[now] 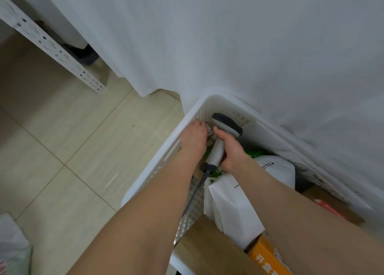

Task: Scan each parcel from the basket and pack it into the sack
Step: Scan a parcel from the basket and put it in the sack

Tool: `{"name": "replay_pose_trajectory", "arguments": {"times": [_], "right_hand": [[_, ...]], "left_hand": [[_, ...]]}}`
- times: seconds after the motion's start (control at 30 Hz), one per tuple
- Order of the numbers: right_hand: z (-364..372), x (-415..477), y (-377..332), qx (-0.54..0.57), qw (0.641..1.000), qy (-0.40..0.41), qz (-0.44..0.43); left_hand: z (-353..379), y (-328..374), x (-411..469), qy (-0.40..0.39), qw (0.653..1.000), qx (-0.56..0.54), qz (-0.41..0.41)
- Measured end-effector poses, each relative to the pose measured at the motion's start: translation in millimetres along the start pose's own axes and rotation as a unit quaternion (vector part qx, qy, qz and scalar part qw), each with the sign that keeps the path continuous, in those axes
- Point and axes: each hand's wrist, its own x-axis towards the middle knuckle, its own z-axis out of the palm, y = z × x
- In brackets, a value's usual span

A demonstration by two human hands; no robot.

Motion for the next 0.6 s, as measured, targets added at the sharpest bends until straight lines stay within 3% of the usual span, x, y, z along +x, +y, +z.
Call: {"name": "replay_pose_trajectory", "arguments": {"times": [0.3,0.43,0.6], "right_hand": [[24.7,23.3,-7.1,-0.018,1.0,0.008,-0.007],[30.6,24.3,-5.6,-0.025,1.0,-0.01,-0.002],[25.7,-6.9,-8.2,0.033,0.999,-0.017,0.017]], "left_hand": [[-14.8,-36.4,26.5,-0.016,0.999,0.019,-0.028],[-4.0,-34.7,26.8,-0.023,0.995,0.093,-0.021],[-20.8,-42.2,3.2,-0.002,0.997,0.077,-0.013]]}}
